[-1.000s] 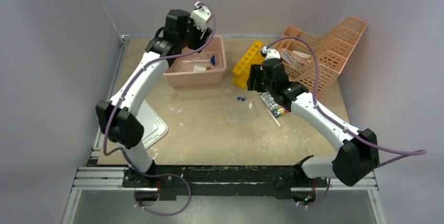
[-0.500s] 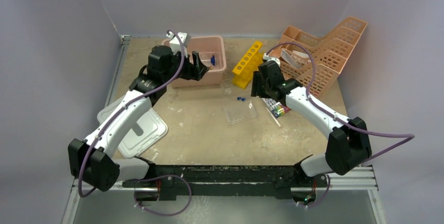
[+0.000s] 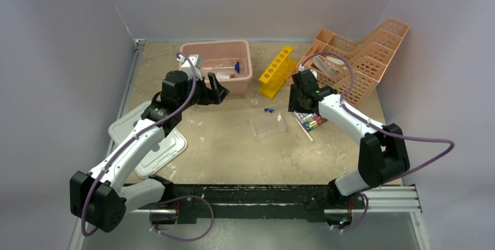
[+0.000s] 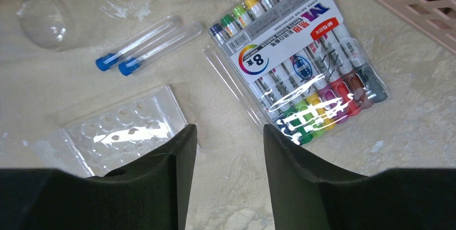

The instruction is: Organize the chemistry lab equipment

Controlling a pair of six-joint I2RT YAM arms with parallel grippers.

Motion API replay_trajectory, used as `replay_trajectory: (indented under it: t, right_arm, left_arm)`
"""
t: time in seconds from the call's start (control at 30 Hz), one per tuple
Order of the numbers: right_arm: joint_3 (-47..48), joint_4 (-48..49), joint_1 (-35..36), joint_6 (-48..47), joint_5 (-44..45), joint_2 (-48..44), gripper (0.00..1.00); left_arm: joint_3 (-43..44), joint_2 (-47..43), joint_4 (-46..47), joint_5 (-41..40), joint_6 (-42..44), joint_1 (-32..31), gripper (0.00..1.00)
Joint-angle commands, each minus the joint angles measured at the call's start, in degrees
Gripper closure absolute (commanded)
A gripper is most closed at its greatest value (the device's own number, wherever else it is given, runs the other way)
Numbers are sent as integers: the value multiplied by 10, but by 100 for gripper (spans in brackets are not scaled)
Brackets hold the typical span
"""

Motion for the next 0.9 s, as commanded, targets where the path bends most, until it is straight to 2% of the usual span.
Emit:
replay_trajectory:
  t: [0.0, 0.23, 0.37, 0.5, 0.67, 0.8, 0.87]
  right_arm:
    - [33, 4, 0, -9, 6, 19, 49]
    - [50, 2, 2, -9, -28, 97, 52]
    - [56, 14, 11, -18, -50, 107, 52]
    - [77, -10, 13, 8, -15, 104, 50]
    - [101, -16, 13, 18, -7, 97, 48]
    - [86, -19, 12, 29, 1, 69, 46]
    - [66, -14, 11, 36, 9, 49, 45]
  left_arm:
    - [-18, -13, 7, -53, -22, 1, 23]
    - [-32, 5, -3, -75, -35, 1, 21]
    - [-41, 5, 11, -77, -48, 1, 21]
    - [-46, 28, 59, -63, -88, -17, 24]
    - [-15, 94, 80, -195, -76, -126, 24]
    - [20, 170, 101, -285, -140, -158, 28]
    - [44, 217, 110, -336, -123, -184, 27]
